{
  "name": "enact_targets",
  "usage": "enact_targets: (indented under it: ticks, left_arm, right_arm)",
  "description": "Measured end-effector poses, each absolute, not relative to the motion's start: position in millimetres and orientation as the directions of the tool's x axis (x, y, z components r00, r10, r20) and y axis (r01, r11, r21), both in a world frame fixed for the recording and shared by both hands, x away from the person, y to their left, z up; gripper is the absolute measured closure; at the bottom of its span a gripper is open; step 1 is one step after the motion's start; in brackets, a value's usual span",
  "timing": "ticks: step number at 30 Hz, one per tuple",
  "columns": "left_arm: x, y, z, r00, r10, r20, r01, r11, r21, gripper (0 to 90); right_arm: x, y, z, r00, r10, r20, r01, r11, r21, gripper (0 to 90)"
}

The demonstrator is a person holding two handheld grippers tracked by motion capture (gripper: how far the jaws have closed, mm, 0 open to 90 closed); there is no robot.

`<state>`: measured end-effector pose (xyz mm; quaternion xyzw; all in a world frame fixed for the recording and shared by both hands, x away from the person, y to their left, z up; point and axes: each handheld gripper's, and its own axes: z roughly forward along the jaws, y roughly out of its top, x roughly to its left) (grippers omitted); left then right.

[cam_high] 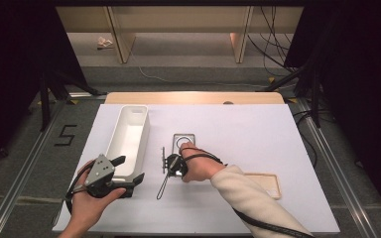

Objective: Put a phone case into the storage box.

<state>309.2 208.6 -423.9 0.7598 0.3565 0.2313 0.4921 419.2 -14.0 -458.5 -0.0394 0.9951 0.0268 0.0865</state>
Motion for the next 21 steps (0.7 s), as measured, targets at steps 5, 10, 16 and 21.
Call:
enact_targets:
  ticks: [5,10,16,21]
  left_arm:
    - [309.3,208.7,-423.9,0.639,0.77,0.0,0.314,-0.261,0.913,15.8]
    - [309.3,208.8,-423.9,0.639,0.77,0.0,0.315,-0.261,0.913,15.8]
    - [309.4,208.8,-424.1,0.639,0.769,-0.001,0.315,-0.26,0.913,15.8]
    - [309.3,209.0,-423.9,0.639,0.77,-0.001,0.315,-0.26,0.913,15.8]
  right_arm:
    - [418.6,-13.3,-458.8,-0.983,-0.078,-0.166,-0.086,0.995,0.044,74.9]
    - [419.1,-12.7,-458.6,-0.984,-0.083,-0.157,-0.09,0.995,0.04,75.8]
    - [417.7,-11.3,-458.6,-0.983,-0.091,-0.16,-0.097,0.995,0.031,78.8]
    - [417.1,-10.3,-458.9,-0.981,-0.092,-0.17,-0.098,0.995,0.032,83.0]
